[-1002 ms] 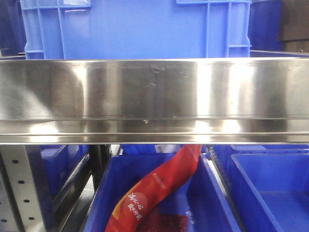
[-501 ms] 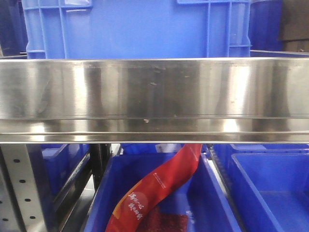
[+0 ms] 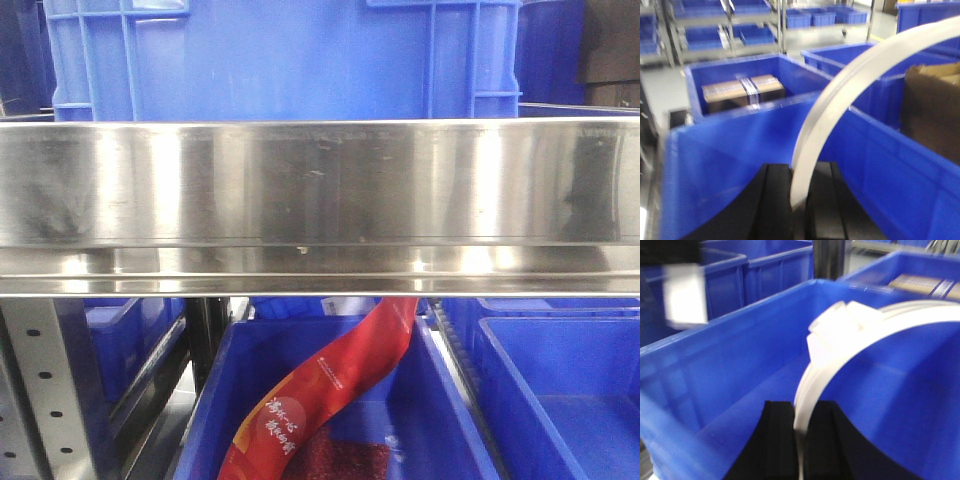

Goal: Grab PVC pipe and place in blue bin
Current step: 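Lower the held clamp into the blue bin with both grippers, then open both grippers to release the clamp inside the bin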

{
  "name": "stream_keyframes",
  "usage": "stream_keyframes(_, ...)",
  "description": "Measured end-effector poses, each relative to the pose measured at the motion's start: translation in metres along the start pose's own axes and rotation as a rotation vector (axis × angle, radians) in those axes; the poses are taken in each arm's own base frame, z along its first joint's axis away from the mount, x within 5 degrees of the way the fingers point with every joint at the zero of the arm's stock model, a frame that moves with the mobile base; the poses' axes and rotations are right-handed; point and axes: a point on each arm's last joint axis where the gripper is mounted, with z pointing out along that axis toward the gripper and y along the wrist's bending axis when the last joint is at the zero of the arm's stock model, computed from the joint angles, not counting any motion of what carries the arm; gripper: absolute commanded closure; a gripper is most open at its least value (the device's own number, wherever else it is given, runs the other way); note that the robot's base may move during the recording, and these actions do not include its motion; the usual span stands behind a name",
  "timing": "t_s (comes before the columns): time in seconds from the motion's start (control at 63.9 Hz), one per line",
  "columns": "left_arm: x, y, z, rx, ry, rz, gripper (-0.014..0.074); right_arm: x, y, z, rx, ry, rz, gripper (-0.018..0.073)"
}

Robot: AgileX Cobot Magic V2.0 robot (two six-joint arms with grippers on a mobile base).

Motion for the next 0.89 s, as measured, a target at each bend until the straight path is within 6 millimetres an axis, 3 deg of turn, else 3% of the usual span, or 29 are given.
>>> stream_keyframes(0.172,0.02,-0.001,0.025,0.005,0.09,-0.005,0.0491,0.001,-0.001,0.017,-0.01,0.041,0.015,0.0694)
stream_keyframes(0.266,0.023,-0.001,0.027,0.006,0.105,-0.007,0.0395,-0.001,-0.001,0.017,-0.012,0.038,0.016,0.0579)
stream_keyframes(0.376,0.021,-0.001,0.027,0.009,0.1,-0.015,0.0357,-0.003,0.0,0.017,-0.013,0.032,0.017,0.0399)
stream_keyframes(0.501,0.021,-0.001,0.027,0.011,0.1,-0.021,0.036,-0.003,0.0,0.017,-0.013,0.032,0.017,0.0275)
stream_keyframes(0.736,0.02,-0.003,0.025,0.03,0.101,-0.069,0.0388,-0.004,0.0,0.015,-0.015,0.028,0.018,0.0274)
stream_keyframes(0.83,0.014,-0.004,0.015,0.036,0.099,-0.076,0.0489,-0.008,0.002,0.006,-0.017,0.009,0.015,0.0358)
stream_keyframes(0.892,0.009,-0.004,0.006,0.039,0.09,-0.077,0.0622,-0.013,0.003,-0.002,-0.019,-0.012,0.013,0.0477)
